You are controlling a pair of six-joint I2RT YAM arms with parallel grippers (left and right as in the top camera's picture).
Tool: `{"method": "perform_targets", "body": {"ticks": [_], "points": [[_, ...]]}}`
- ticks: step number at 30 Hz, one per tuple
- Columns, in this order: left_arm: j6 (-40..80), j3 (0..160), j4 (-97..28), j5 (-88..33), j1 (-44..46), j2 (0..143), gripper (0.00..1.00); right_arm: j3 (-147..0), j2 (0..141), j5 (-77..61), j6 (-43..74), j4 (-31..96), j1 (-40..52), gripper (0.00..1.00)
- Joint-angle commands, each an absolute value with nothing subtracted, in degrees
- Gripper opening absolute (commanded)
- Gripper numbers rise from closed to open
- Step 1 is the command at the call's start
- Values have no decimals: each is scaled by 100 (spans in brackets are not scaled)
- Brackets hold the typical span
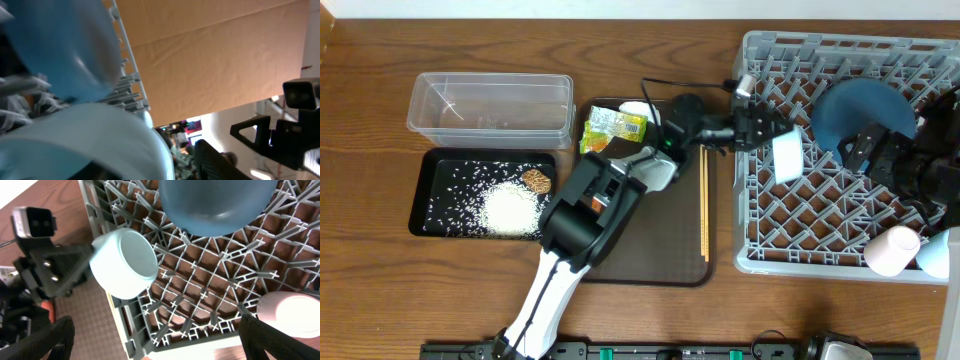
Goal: Sort waste into correct bins and load items into the dishwasher rack
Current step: 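Lift the light-blue bowl with left gripper toward the dish rack, then place the bowl in the rack and withdraw the left gripper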
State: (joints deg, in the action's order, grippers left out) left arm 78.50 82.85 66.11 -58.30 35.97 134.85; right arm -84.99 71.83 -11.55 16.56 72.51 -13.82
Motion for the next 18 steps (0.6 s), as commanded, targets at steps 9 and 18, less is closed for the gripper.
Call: {"method": "perform_targets", "body": {"ticks": [9, 18], "points": [[7804, 8315, 6643, -6333, 3022, 13463, 81, -8508, 7179, -1138, 1712, 7293, -1406, 97], [7666, 8318, 6646, -6834, 2502, 13434, 86, -8508, 7179, -1138, 1712, 7306, -1406, 97]]}}
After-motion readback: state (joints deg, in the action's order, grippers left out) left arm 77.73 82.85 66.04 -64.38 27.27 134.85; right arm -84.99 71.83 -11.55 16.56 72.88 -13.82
